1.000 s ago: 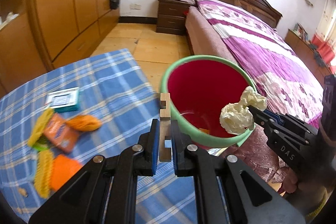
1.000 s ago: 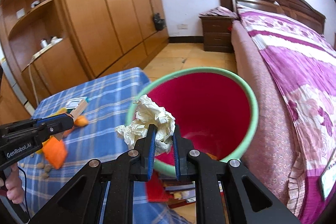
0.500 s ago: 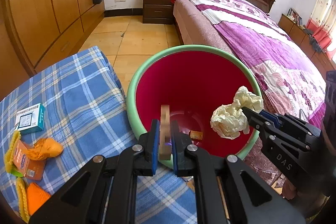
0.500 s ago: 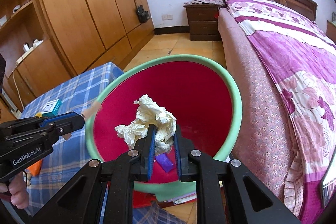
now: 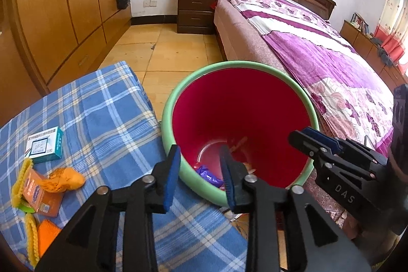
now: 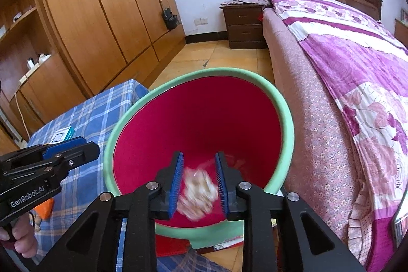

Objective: Collect trash

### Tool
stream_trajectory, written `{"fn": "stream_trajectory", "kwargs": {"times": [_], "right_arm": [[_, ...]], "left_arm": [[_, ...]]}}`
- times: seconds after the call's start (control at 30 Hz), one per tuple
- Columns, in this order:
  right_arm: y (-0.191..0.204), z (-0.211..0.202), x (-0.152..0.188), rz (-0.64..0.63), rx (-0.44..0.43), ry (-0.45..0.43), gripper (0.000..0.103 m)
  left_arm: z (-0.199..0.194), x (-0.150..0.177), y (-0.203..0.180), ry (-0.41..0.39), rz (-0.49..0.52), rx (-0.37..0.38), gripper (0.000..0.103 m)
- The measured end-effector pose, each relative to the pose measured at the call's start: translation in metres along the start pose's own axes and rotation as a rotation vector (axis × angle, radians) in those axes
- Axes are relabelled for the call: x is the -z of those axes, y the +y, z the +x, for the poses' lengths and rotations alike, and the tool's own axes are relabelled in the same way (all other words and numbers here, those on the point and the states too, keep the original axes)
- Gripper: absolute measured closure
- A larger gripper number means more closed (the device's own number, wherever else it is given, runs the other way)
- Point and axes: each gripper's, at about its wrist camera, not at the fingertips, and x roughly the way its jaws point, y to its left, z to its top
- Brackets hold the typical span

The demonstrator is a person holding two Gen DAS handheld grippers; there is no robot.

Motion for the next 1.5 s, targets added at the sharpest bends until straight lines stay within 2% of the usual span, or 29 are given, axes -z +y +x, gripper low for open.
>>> {"fn": "stream_trajectory", "kwargs": {"times": [0.13, 0.27, 0.33, 0.37, 0.63, 1.03, 1.23, 1.5], "right_arm": [[0.006, -0.011, 0.0, -0.001, -0.004, -0.019, 0.063], [0.016, -0.025, 0.002, -0.021, -0.011, -0.042, 0.058], [0.021, -0.032, 0.003, -0.03, -0.012, -0.052, 0.05], [0.024, -0.036, 0.003, -0.032, -0.015, -0.059, 0.049], [0.047, -0.062, 0.011, -0.028, -0.066, -0.09, 0.048], [0.09, -0.08, 0.033, -0.047, -0.15, -0.075, 0.047], [0.113, -0.078, 0.044, -0.077, -0.171, -0.052, 0.047], [0.136, -0.065, 0.053, -0.106, -0.182, -0.007, 0.047]], "left_arm": [[-0.014, 0.005, 0.004, -0.017, -0.007, -0.015, 0.064], [-0.03, 0.011, 0.012, -0.032, -0.028, -0.017, 0.06], [-0.039, 0.015, 0.017, -0.043, -0.039, -0.024, 0.059], [-0.043, 0.017, 0.019, -0.048, -0.045, -0.027, 0.059], [-0.082, 0.042, 0.051, -0.074, -0.127, -0.074, 0.055], [-0.124, 0.085, 0.104, -0.108, -0.239, -0.15, 0.054], [-0.132, 0.105, 0.135, -0.098, -0.295, -0.19, 0.054], [-0.121, 0.125, 0.166, -0.068, -0.355, -0.231, 0.053]]}}
